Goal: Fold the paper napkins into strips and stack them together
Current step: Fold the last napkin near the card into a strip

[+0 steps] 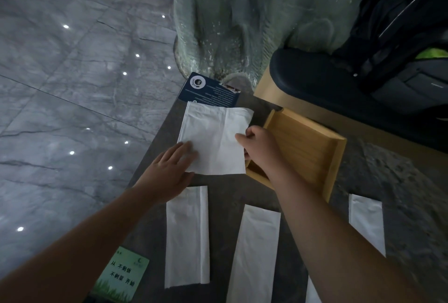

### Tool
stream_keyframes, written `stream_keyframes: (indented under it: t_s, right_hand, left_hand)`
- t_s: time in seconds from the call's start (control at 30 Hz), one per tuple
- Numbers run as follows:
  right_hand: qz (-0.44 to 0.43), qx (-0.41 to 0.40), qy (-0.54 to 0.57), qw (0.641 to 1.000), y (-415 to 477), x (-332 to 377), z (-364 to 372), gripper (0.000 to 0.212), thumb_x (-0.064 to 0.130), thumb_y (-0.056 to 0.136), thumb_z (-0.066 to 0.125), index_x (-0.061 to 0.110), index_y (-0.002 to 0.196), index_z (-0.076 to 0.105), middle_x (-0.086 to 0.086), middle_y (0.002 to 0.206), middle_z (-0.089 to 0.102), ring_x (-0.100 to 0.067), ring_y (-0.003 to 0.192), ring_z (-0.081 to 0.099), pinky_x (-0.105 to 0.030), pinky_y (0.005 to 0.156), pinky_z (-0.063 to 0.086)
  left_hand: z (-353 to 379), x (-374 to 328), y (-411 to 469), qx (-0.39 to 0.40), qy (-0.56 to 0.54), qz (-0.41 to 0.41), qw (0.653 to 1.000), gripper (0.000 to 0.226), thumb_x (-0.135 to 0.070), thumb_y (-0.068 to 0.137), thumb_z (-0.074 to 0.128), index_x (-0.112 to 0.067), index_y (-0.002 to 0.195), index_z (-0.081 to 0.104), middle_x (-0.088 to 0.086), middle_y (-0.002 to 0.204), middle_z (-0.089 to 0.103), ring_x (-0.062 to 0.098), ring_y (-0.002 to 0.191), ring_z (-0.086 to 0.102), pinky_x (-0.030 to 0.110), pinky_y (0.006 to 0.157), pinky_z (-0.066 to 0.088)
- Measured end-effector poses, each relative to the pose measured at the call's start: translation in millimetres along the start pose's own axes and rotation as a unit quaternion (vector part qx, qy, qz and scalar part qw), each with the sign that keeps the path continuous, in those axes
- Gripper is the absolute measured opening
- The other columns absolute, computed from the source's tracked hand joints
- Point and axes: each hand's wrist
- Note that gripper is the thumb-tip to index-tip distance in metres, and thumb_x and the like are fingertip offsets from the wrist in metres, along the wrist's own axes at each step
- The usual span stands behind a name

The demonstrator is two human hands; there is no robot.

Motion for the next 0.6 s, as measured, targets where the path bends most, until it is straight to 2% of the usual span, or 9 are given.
stream_keyframes:
  t_s: [0.1, 0.2, 0.3, 0.4, 0.43, 0.53, 0.6]
  right_hand:
    - [-0.016, 0.009, 0.011, 1.000, -5.3, 4.1, 5.4, 0.025, 0.037, 0.106, 0.064, 0.013, 0.114, 0.065, -0.007, 0.103, 0.072, -0.021, 0.091, 0.075, -0.032, 0.077, 0.068]
    - [-0.031, 0.014, 0.020, 0.999, -5.2, 14.4, 12.3, 0.025, 0.037, 0.104, 0.063, 0.013, 0.109, 0.066, -0.011, 0.097, 0.072, -0.025, 0.090, 0.074, -0.041, 0.082, 0.069]
    - [-0.043, 0.030, 0.044, 0.998, -0.5, 27.3, 21.4, 0.019, 0.033, 0.103, 0.064, 0.014, 0.101, 0.066, -0.007, 0.091, 0.071, -0.020, 0.083, 0.071, -0.035, 0.075, 0.067]
    - [-0.047, 0.040, 0.064, 0.996, 5.5, 37.4, 35.6, 0.021, 0.027, 0.102, 0.065, 0.007, 0.101, 0.067, -0.010, 0.091, 0.073, -0.019, 0.079, 0.074, -0.025, 0.061, 0.063]
    - [-0.045, 0.045, 0.067, 0.996, 7.8, 40.8, 41.0, 0.021, 0.026, 0.102, 0.065, 0.006, 0.102, 0.067, -0.012, 0.092, 0.074, -0.021, 0.079, 0.076, -0.026, 0.060, 0.063]
    - [-0.039, 0.065, 0.070, 0.995, 14.8, 48.4, 56.7, 0.016, 0.027, 0.103, 0.064, 0.011, 0.099, 0.064, -0.009, 0.087, 0.075, -0.018, 0.072, 0.077, -0.035, 0.071, 0.069]
    - [-0.037, 0.075, 0.071, 0.994, 19.8, 51.0, 65.4, 0.014, 0.026, 0.104, 0.064, 0.014, 0.098, 0.063, -0.005, 0.082, 0.074, -0.011, 0.065, 0.075, -0.031, 0.069, 0.068]
  left_hand:
    - [0.9, 2.3, -0.9, 0.001, -0.006, -0.003, 1.000, 0.066, -0.053, 0.099, 0.035, -0.018, 0.154, 0.046, 0.005, 0.169, 0.030, 0.026, 0.157, 0.023, 0.049, 0.123, 0.030]
    - [3.3, 5.2, -1.4, 0.009, 0.004, 0.000, 1.000, 0.069, -0.054, 0.100, 0.032, -0.015, 0.154, 0.046, 0.005, 0.170, 0.027, 0.025, 0.158, 0.021, 0.047, 0.123, 0.026]
    - [3.0, 7.0, -1.1, 0.018, 0.006, 0.000, 1.000, 0.069, -0.055, 0.100, 0.029, -0.017, 0.157, 0.039, 0.004, 0.171, 0.023, 0.025, 0.158, 0.018, 0.048, 0.123, 0.025]
    - [3.0, 8.0, -0.3, 0.032, -0.004, -0.005, 0.999, 0.072, -0.058, 0.100, 0.023, -0.023, 0.162, 0.027, 0.000, 0.173, 0.014, 0.023, 0.160, 0.010, 0.049, 0.125, 0.020]
    - [2.5, 8.0, 0.5, 0.037, -0.008, -0.008, 0.999, 0.072, -0.060, 0.099, 0.021, -0.026, 0.162, 0.025, -0.002, 0.174, 0.011, 0.022, 0.160, 0.008, 0.049, 0.126, 0.019]
    - [2.4, 8.0, 1.1, 0.040, -0.019, -0.013, 0.999, 0.073, -0.061, 0.097, 0.018, -0.030, 0.163, 0.021, -0.003, 0.174, 0.008, 0.021, 0.160, 0.004, 0.051, 0.128, 0.018]
    - [2.2, 8.3, 1.2, 0.046, -0.019, -0.014, 0.999, 0.075, -0.062, 0.096, 0.016, -0.029, 0.164, 0.017, -0.003, 0.174, 0.006, 0.021, 0.161, 0.001, 0.052, 0.128, 0.017]
Point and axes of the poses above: each hand's wrist, its own y-axis towards the middle knuckle, its own z-axis out of the palm, x = y × z
